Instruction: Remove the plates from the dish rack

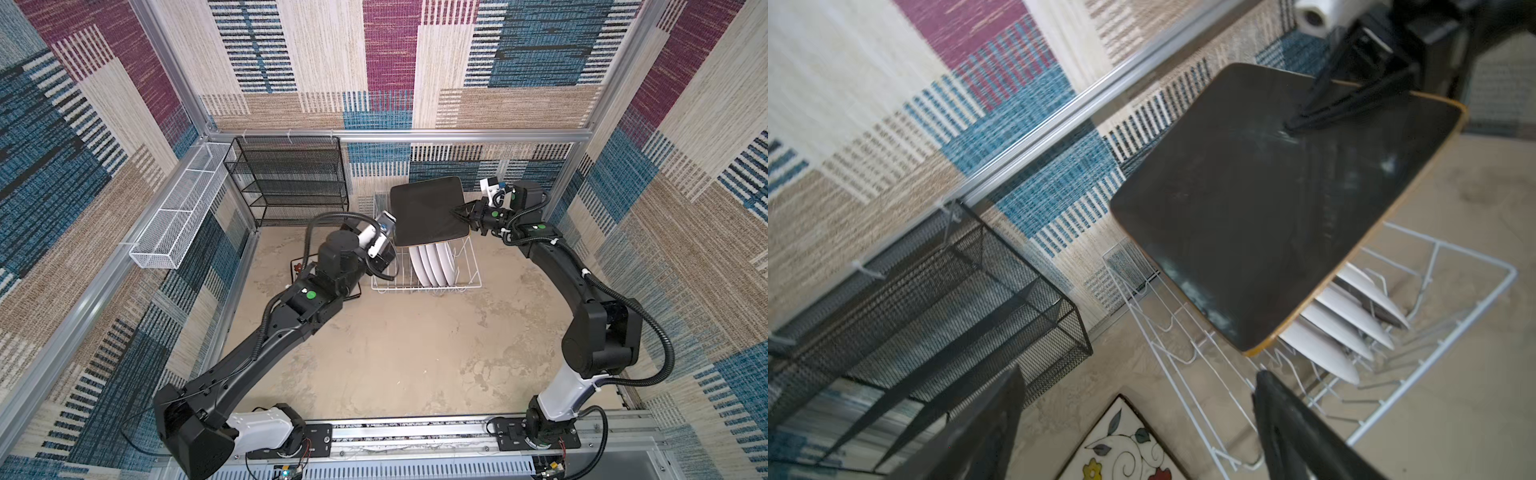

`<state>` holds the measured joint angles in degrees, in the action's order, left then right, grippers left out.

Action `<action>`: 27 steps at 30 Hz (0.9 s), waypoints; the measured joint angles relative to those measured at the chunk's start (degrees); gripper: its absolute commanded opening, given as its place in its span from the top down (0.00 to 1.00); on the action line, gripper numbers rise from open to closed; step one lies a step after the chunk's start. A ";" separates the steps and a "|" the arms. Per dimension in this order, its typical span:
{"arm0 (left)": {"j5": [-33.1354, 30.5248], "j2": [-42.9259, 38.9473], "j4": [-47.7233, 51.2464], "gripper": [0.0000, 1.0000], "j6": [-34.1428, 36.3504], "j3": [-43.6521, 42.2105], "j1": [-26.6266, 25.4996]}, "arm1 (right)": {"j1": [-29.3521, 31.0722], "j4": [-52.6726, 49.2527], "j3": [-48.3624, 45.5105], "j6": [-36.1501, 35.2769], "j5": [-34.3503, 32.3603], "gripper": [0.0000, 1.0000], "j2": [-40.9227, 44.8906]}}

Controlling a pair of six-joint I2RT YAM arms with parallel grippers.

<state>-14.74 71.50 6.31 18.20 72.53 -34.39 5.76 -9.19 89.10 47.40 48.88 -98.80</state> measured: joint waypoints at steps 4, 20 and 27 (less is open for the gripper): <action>8.66 0.42 2.43 0.01 -16.09 2.19 8.72 | 0.00 0.28 -0.44 -0.15 0.00 1.00 0.59; 37.55 16.85 1.90 0.01 -55.41 8.09 17.20 | 0.00 2.71 -2.84 -0.55 0.83 1.00 1.11; 45.97 26.60 -2.93 0.05 -64.06 12.20 17.29 | 0.02 3.76 -4.13 -0.57 2.21 1.00 1.11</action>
<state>31.22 98.10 3.38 -45.87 84.73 -17.10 5.78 -5.43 84.97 46.83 51.09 -97.69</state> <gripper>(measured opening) 0.966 0.129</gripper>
